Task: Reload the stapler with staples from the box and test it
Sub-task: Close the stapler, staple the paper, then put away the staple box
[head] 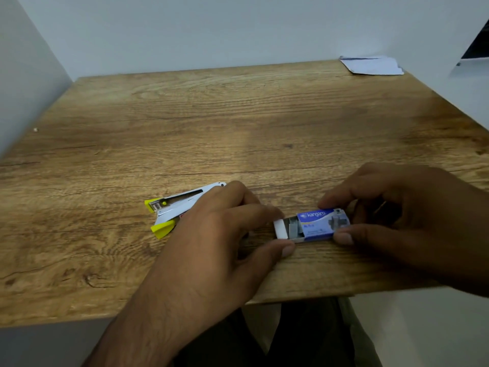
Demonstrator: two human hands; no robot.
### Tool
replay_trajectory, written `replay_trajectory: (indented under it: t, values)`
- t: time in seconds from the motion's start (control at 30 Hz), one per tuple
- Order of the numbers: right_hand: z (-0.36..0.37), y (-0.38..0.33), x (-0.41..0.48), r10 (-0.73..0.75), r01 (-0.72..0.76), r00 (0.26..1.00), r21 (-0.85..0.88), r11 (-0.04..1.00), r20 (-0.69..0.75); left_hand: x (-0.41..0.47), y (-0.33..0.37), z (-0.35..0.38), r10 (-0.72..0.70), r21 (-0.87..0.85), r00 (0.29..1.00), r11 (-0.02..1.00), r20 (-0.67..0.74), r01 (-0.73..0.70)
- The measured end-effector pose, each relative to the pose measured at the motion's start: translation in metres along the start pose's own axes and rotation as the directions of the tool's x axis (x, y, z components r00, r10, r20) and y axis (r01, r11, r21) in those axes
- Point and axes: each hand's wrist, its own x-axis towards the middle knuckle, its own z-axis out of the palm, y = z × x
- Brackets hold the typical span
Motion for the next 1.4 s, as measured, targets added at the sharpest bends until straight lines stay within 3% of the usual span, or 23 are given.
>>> replay_trajectory:
  t: [0.73,1.4]
  values:
    - [0.003,0.0,0.003,-0.026,0.026,1.0,-0.01,1.0,0.002,0.002,0.009,-0.001,0.006,-0.02,1.0,1.0,0.021,-0.005]
    - [-0.001,0.009,0.002,-0.035,0.035,0.999,0.005,0.999,-0.005,0.0,0.01,0.002,0.087,0.111,0.996,0.99,0.037,-0.091]
